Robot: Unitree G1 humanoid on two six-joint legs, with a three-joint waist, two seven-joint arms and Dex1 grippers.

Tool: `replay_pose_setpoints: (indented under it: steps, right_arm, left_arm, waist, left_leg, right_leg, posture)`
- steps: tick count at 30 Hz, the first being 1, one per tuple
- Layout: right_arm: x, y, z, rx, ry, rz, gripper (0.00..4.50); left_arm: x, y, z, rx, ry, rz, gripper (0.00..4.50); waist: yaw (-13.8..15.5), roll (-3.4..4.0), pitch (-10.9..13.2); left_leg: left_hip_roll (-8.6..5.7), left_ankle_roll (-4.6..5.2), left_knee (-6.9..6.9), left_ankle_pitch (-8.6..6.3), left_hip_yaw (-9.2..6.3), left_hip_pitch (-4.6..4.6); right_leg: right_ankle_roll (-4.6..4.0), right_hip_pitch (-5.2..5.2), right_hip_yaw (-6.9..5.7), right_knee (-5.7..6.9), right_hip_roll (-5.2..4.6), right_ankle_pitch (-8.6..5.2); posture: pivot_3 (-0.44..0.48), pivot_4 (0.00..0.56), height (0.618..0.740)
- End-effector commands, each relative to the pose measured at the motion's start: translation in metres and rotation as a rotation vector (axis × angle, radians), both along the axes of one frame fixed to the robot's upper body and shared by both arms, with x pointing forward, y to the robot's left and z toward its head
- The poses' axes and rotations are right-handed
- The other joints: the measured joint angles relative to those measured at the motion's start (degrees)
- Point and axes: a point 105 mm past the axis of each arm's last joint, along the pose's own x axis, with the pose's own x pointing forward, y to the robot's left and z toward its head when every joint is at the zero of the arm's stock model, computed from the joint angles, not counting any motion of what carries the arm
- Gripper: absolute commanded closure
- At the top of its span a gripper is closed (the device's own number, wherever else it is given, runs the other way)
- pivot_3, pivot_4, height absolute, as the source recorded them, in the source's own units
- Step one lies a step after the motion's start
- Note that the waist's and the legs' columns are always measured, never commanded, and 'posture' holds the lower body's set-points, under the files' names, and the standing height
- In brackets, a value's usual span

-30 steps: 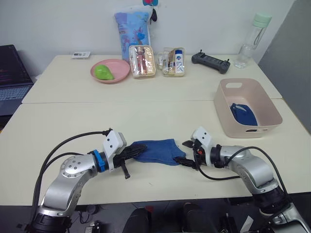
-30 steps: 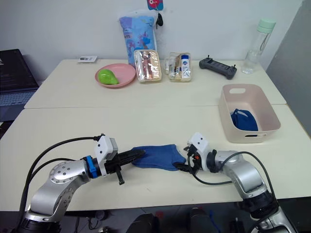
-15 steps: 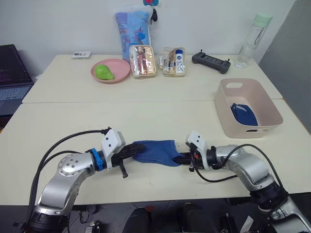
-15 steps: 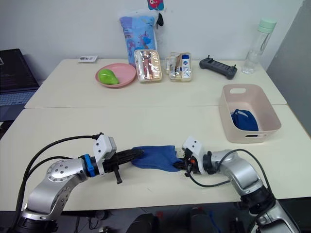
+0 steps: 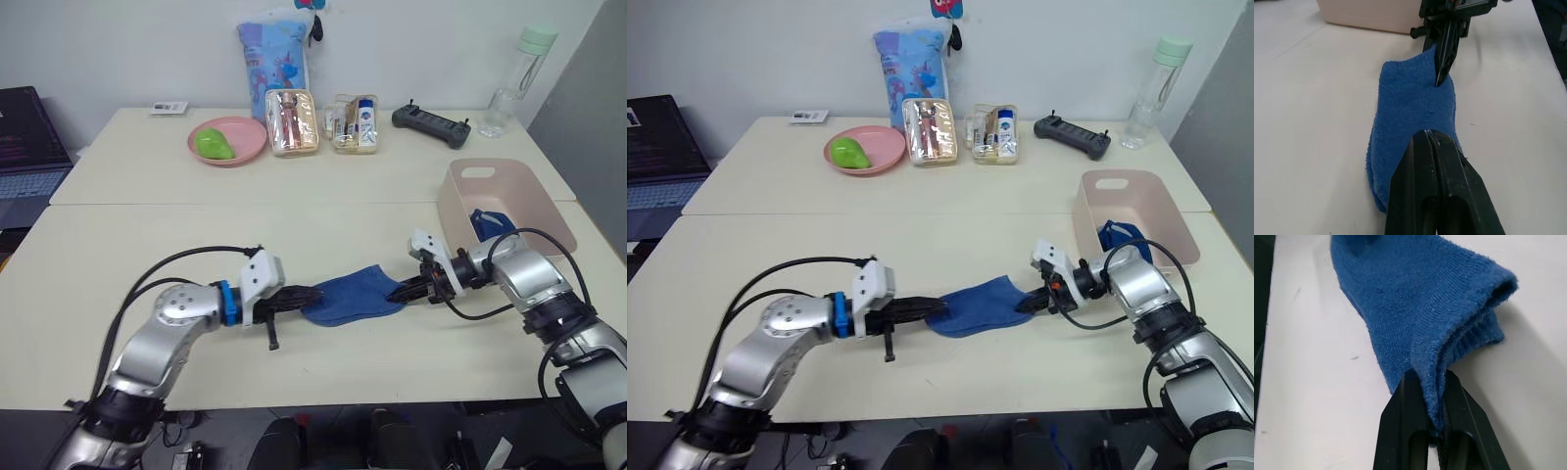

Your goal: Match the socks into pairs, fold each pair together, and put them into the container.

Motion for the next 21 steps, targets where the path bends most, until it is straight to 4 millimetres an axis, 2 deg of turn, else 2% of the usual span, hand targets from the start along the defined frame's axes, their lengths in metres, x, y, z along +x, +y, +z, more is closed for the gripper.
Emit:
replay_pose_setpoints:
  steps: [1,5,12,16,21]
  right_arm:
    - [0.003,0.002,0.013,0.018,-0.033,0.036,4.49]
    - [0.0,0.0,0.014,0.016,-0.033,0.052,4.49]
    - [-0.003,0.004,0.025,0.057,-0.042,0.053,4.49]
    - [-0.024,0.023,0.047,0.202,0.041,0.128,4.49]
    - [-0.041,0.045,0.057,0.286,0.106,0.165,4.49]
  left_arm:
    - [0.009,-0.012,0.001,0.007,-0.037,-0.012,4.5]
    - [0.014,-0.028,-0.014,0.042,0.009,-0.044,4.5]
    - [0.008,-0.029,-0.035,0.146,0.043,-0.109,4.5]
    - [0.015,-0.033,-0.038,0.142,0.036,-0.079,4.5]
    - [0.015,-0.034,-0.041,0.137,0.053,-0.074,4.5]
  waist:
    - [0.02,0.0,0.0]
    - [0.02,0.0,0.0]
    - [-0.11,0.01,0.0]
    - [0.04,0.01,0.0]
    - [0.05,0.01,-0.01]
  left_leg:
    - [0.0,0.0,0.03,0.0,0.01,-0.01]
    - [-0.01,0.0,0.06,0.0,-0.01,0.0]
    - [0.0,0.0,0.04,0.0,-0.03,0.0]
    - [-0.01,0.0,0.05,0.0,-0.05,-0.01]
    - [-0.01,0.0,0.06,0.0,-0.08,-0.01]
  right_leg:
    - [0.0,0.0,0.02,0.01,-0.01,0.0]
    - [0.0,0.0,0.01,0.03,-0.01,0.01]
    - [0.0,-0.02,0.0,0.04,-0.01,0.0]
    - [0.0,-0.01,-0.01,0.03,-0.03,0.0]
    - [0.0,0.0,-0.03,0.04,-0.03,0.0]
  posture:
    - [0.0,0.15,0.74]
    - [0.0,0.15,0.74]
    - [0.0,0.15,0.74]
    - [0.0,0.15,0.74]
    - [0.0,0.15,0.74]
